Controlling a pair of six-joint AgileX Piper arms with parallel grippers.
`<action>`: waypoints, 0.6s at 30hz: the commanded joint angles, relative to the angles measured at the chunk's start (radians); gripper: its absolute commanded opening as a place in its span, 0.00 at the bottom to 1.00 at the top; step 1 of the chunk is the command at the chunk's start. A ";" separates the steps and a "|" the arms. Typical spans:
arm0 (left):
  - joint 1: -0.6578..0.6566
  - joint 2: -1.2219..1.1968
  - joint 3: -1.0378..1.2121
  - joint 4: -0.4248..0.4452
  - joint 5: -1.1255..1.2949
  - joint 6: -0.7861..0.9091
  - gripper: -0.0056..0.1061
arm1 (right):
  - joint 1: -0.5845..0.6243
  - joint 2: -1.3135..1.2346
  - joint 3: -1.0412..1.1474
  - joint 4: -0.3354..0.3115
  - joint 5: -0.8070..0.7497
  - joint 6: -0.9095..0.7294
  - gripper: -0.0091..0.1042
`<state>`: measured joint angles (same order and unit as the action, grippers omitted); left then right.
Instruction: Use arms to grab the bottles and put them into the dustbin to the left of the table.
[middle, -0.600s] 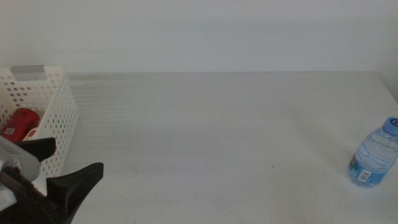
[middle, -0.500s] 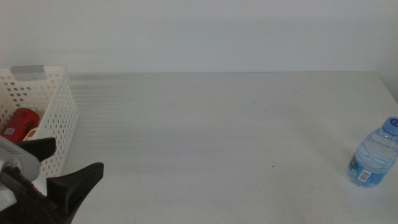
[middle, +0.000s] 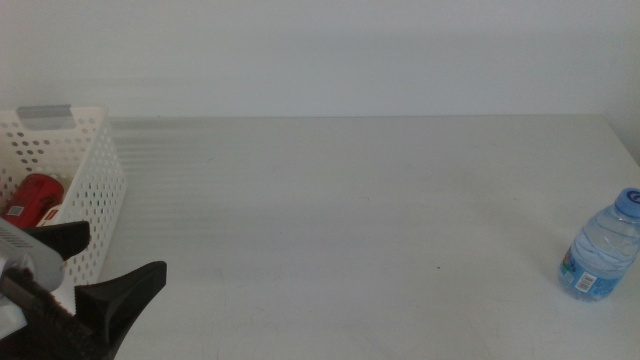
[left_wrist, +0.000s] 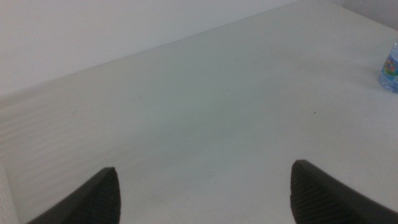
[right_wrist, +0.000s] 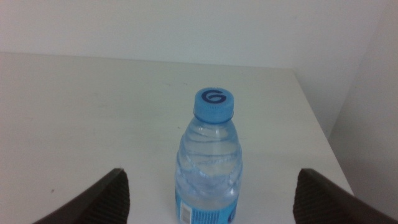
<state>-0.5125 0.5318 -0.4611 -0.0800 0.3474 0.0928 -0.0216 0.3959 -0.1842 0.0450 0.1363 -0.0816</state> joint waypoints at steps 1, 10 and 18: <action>-0.003 0.003 -0.028 -0.006 -0.076 -0.014 0.86 | -0.007 0.052 -0.014 -0.006 -0.159 -0.001 0.73; -0.003 0.003 -0.028 -0.006 -0.076 -0.014 0.86 | -0.007 0.076 0.198 -0.005 -0.530 0.057 0.73; -0.003 0.003 -0.028 -0.006 -0.076 -0.014 0.86 | -0.007 0.099 0.205 -0.006 -0.528 0.160 0.73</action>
<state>-0.5125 0.5318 -0.4611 -0.0800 0.3474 0.0928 -0.0216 0.4770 0.0257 0.0481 -0.3085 0.0578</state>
